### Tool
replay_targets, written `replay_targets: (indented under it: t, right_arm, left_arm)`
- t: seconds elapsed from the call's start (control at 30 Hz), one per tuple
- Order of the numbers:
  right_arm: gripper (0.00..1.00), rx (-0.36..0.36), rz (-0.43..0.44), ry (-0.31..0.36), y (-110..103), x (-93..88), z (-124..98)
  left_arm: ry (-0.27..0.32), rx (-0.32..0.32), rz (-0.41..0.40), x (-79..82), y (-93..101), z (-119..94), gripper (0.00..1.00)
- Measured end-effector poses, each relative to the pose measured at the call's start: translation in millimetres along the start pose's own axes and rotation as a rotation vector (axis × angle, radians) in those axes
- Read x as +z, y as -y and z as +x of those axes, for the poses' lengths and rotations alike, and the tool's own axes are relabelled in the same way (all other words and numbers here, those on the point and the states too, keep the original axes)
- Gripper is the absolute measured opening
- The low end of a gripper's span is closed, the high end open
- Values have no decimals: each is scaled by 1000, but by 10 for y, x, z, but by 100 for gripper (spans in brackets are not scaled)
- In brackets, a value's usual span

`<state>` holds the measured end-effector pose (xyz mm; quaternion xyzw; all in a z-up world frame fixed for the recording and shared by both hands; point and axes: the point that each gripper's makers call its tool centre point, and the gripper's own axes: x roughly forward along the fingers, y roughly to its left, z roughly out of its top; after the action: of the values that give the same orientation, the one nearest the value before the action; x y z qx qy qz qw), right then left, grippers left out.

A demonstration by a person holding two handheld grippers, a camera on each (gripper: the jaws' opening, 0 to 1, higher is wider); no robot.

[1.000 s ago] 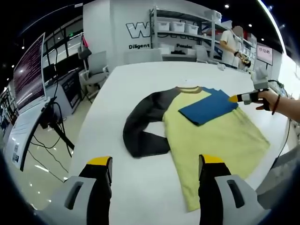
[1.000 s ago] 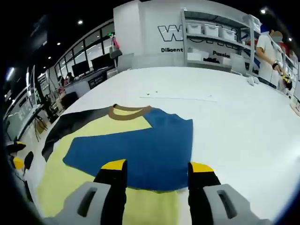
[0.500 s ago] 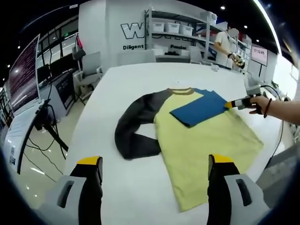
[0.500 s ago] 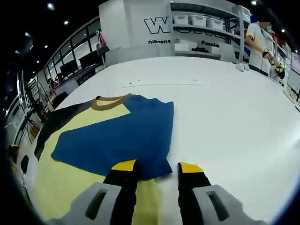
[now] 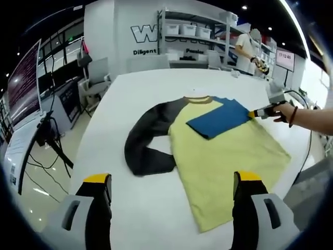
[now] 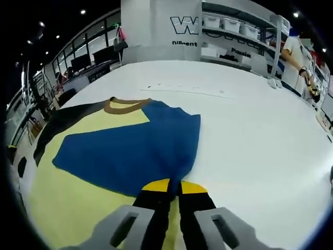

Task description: Fold the garment on the visible template until the final outline fits inside the template.

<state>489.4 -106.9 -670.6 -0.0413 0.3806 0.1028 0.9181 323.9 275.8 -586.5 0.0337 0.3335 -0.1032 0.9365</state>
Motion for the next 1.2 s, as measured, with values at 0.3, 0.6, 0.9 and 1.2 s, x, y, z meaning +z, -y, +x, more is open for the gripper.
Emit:
replay_targets:
  t: [0.3, 0.6, 0.9, 1.2]
  right_arm:
    - [0, -45, -91, -29, 448, -33, -44]
    - [0, -91, -141, -47, 829, -64, -74]
    - [0, -105, -127, -46, 987, -76, -135]
    - [36, -28, 130, 200, 819, 249, -381]
  left_arm:
    - [-5, -13, 14, -2, 62, 53, 95]
    - [-26, -15, 29, -4, 77, 161, 93]
    - [-25, -9, 45, 49, 39, 313, 89]
    - [-1, 16, 13, 134, -127, 584, 75]
